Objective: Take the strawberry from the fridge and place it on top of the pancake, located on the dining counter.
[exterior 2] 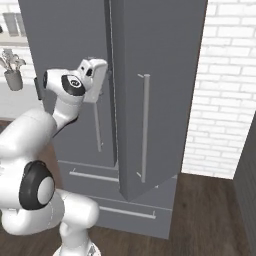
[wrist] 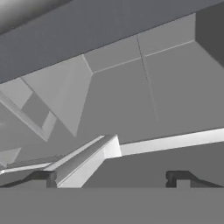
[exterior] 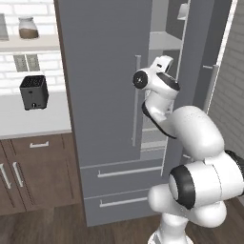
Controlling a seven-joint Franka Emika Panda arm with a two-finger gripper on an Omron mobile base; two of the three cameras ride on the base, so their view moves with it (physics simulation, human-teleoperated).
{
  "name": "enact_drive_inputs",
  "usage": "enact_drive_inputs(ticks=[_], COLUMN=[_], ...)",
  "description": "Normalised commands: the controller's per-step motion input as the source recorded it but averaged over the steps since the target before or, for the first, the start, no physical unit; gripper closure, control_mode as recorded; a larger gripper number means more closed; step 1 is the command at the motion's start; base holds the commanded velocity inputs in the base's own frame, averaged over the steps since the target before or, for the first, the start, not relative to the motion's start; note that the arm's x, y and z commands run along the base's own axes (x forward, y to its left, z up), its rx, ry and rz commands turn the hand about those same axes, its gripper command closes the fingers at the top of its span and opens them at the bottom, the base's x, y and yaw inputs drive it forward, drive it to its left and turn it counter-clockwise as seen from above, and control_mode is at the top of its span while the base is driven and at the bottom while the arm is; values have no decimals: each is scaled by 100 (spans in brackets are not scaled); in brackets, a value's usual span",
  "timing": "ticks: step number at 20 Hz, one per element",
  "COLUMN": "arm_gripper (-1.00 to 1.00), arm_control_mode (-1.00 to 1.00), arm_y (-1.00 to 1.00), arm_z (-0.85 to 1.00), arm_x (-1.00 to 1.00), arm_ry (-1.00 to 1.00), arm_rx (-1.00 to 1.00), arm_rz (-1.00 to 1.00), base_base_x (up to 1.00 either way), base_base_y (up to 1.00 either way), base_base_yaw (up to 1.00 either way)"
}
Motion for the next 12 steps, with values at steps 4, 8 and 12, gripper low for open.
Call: enact_drive_inputs(ticks=[4,8,12], arm_gripper=[-100,-100,-100], arm_control_mode=[-100,-100,-100], arm_y=[-51,-68,-56], arm_z=[0,8,21], arm_x=[48,-18,-57], arm_ry=[3,-2,-9], arm_rx=[0,0,0], arm_rz=[0,0,0], base_base_x=[0,0,0], base_base_y=[0,0,0], base_base_yaw=[0,0,0])
